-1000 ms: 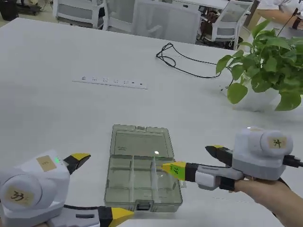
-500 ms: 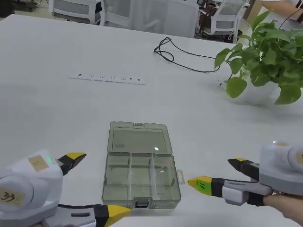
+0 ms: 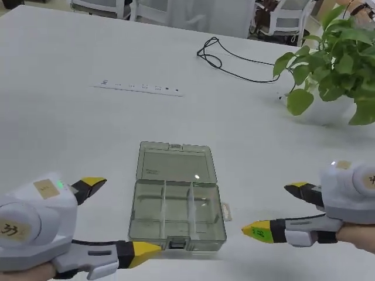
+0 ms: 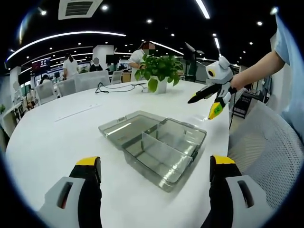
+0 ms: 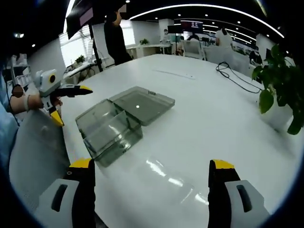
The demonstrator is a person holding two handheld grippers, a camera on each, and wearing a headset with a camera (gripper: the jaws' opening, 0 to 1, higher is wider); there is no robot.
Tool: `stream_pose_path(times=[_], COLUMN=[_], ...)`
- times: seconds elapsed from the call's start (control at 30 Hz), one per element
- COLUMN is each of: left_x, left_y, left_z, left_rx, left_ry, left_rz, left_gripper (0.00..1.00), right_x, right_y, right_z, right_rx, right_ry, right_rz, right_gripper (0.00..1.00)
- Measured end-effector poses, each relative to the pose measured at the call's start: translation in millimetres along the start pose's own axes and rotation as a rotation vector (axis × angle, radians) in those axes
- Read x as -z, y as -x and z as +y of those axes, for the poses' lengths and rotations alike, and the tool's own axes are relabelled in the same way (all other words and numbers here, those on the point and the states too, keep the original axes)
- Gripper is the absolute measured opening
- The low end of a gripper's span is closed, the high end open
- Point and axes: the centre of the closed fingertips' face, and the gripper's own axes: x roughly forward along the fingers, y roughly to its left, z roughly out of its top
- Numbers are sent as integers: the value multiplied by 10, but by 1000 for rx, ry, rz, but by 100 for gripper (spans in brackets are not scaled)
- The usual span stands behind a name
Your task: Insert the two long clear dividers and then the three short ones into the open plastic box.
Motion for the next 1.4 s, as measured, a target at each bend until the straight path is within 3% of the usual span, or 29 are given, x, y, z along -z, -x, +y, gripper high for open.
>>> stream_pose_path(times=[0.23,0.27,0.43,0.6,0.93,1.17,1.4], left_x=[-4,-3,-2,-4,-16,-15,-6], left_y=[3,2,-1,-5,-4,-6,-5], left_z=[10,13,15,20,28,41,56], left_rx=[-4,-5,-3,-2,-5,-7,-11], left_ry=[1,1,6,4,13,17,18], left_rz=[-2,-2,-3,-3,-8,-9,-6], left_gripper=[97,97,97,97,96,96,96], right_x=[-12,23,90,160,335,393,400], right_y=[-64,-74,-132,-187,-325,-395,-442], right_z=[49,60,73,131,90,63,95], right_rx=[-75,-93,-145,-208,-267,-300,-316], right_ry=[116,141,195,323,511,575,627], right_rz=[73,109,180,263,418,475,497], right_gripper=[100,99,88,79,62,52,46])
